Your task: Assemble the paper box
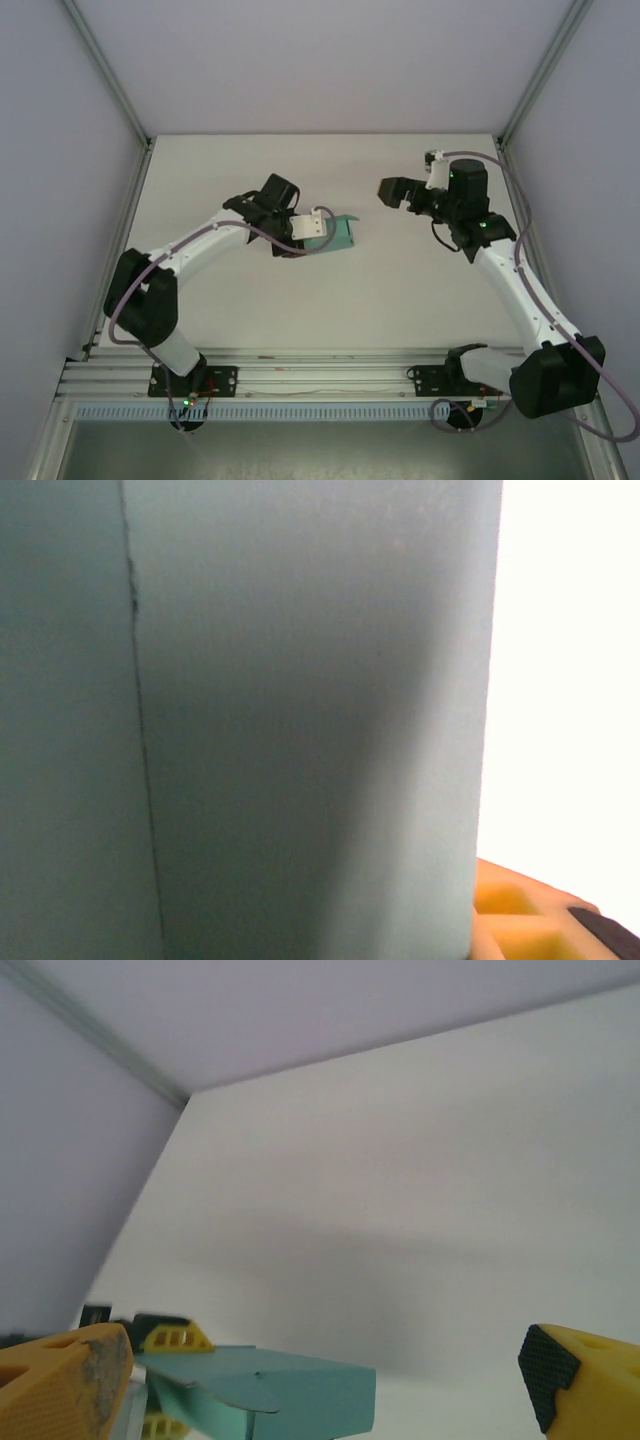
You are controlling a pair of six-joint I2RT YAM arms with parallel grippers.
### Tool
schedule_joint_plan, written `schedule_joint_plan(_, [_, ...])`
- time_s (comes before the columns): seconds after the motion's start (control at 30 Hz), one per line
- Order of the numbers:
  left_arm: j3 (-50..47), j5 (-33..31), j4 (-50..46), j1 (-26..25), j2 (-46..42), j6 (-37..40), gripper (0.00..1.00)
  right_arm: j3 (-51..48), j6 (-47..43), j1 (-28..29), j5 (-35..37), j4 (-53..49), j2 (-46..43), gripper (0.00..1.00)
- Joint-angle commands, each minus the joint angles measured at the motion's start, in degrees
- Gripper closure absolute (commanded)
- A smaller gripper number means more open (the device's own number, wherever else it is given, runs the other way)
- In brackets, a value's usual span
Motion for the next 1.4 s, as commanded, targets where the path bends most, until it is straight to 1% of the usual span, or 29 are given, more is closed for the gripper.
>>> schedule_joint_plan(0.0, [2.29,3.29,-8.15,0.14,1.61,-0.62,0.57,1.53,-17.47,0.97,-8.57,-4.77,2.46,0.01])
schedule_joint_plan(0.1, [3.52,4.67,-9.4,-0.02,3.43,-0.41,0.56,0.81,-25.81,2.79,-11.12,-6.74,4.42,0.09])
schedule_joint_plan(0.23, [6.78,3.31,-11.83,-0.37,7.05,-1.17,0.55,2.62,-34.32,7.03,-10.15,-11.43,8.67,0.18])
schedule_joint_plan(0.27, [7.74,3.0,-12.73,-0.52,8.06,-1.33,0.55,3.32,-35.0,7.91,-9.19,-11.85,10.11,0.21])
schedule_joint_plan(0.33, [9.04,2.61,-13.74,-0.57,9.68,-2.06,0.55,5.07,-35.34,9.39,-6.31,-12.72,13.3,0.29])
schedule_joint_plan(0.43, [9.54,2.46,-13.87,-0.86,10.64,-2.2,0.55,7.29,-35.81,10.48,-3.57,-13.92,17.49,0.36])
schedule_joint_plan(0.5, [9.64,1.94,-13.65,-1.17,11.03,-2.27,0.54,8.74,-36.5,11.15,-2.9,-14.44,19.93,0.41])
schedule_joint_plan(0.57, [10.04,0.99,-13.36,-1.67,11.6,-2.73,0.54,10.38,-36.62,11.67,-2.59,-15.08,22.17,0.49])
schedule_joint_plan(0.7, [10.81,0.4,-13.35,-2.05,12.36,-3.47,0.54,12.09,-36.7,12.46,-0.72,-16.43,25.13,0.53])
schedule_joint_plan(0.73, [10.74,0.48,-13.3,-2.05,12.31,-3.37,0.54,12.29,-36.67,12.52,0.11,-16.61,25.71,0.58])
schedule_joint_plan(0.77, [10.65,0.21,-13.1,-2.05,12.37,-3.43,0.54,12.45,-36.41,12.52,0.7,-16.96,26.17,0.59])
schedule_joint_plan(0.83, [10.71,-0.27,-12.9,-2.01,12.26,-3.99,0.54,13.24,-36.71,12.54,1.2,-19.07,26.86,0.66])
schedule_joint_plan(0.93, [10.78,-0.52,-13.1,-2.14,12.13,-4.13,0.54,13.36,-36.84,12.62,1.46,-20.64,26.5,0.71])
schedule_joint_plan(0.97, [10.77,-0.75,-13.08,-2.2,12.05,-4.22,0.54,13.18,-36.59,12.56,1.7,-20.42,26.05,0.74])
schedule_joint_plan(1.0, [10.83,-1.1,-12.82,-2.23,12.13,-4.47,0.54,12.9,-35.9,12.71,2.02,-20.05,25.67,0.8])
schedule_joint_plan(1.1, [11.06,-2.18,-12.09,-2.73,12.42,-5.5,0.54,12.72,-32.73,12.9,1.98,-19.05,24.71,0.94])
schedule_joint_plan(1.17, [11.45,-3.17,-11.94,-3.1,12.99,-6.12,0.54,12.45,-29.61,13.53,1.73,-17.96,24.01,0.96])
schedule_joint_plan(1.23, [12.09,-3.76,-11.72,-3.37,13.56,-7.08,0.53,10.98,-22.73,14.15,2.88,-14.56,22.72,0.98])
schedule_joint_plan(1.3, [12.39,-3.68,-11.76,-3.48,13.84,-7.54,0.52,8.49,-14.06,14.66,6.05,-9.96,20.85,0.99])
schedule_joint_plan(1.37, [12.06,-3.59,-11.35,-3.54,13.68,-7.6,0.5,3.95,-8.96,15.31,9.61,-4.24,18.63,1.0])
